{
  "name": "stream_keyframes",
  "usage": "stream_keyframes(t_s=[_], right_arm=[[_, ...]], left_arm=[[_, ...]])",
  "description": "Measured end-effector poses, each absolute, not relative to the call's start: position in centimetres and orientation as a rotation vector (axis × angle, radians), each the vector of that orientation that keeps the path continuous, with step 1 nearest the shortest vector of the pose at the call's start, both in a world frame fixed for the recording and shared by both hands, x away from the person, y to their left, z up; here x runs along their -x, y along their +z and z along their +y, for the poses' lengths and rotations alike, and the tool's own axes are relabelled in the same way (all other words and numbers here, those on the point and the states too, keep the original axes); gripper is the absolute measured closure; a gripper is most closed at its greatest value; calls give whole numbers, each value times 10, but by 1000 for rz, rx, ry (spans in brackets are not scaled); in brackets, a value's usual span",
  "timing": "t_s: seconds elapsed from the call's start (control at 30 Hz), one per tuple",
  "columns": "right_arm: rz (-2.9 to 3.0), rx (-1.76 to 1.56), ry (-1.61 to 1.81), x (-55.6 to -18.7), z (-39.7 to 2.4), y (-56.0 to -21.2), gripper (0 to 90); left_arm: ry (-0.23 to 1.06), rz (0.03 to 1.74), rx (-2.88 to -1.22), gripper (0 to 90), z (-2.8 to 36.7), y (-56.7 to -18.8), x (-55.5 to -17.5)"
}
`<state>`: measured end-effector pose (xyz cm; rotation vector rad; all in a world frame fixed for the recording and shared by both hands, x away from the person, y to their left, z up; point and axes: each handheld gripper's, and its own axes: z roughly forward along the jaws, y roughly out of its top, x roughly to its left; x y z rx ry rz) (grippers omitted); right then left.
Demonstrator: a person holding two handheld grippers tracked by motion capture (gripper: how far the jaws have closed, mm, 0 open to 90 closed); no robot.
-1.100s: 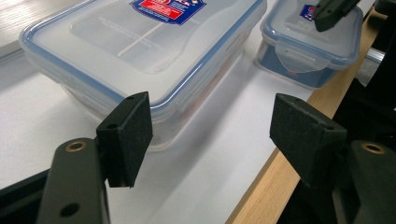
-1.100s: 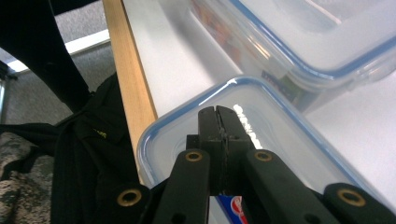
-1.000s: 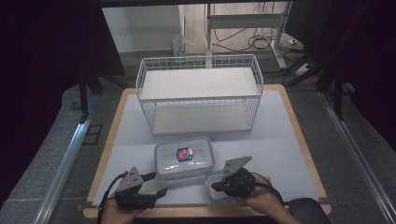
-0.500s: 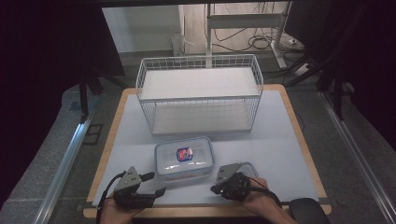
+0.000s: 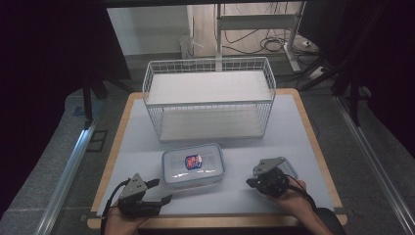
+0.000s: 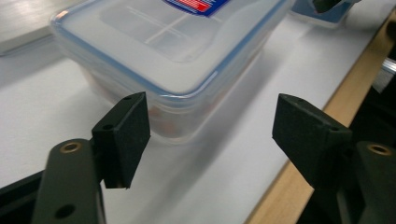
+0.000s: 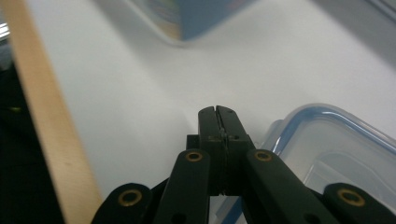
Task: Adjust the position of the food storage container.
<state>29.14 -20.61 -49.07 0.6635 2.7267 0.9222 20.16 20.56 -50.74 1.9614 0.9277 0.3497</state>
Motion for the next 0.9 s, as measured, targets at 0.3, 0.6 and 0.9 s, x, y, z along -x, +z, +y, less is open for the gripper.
stream_keyframes(t_s=[0.3,0.6,0.9], right_arm=[[2588,-866,866,-316,-249,-491,897],[2563,-792,1009,-309,-240,-484,851],[2546,-788,1145,-314,-227,-480,895]], left_arm=[[382,1011,-1935,197,218,-512,-207],[457,1056,-1969,361,222,-510,-210],[382,1224,-1887,874,234,-518,-251]])
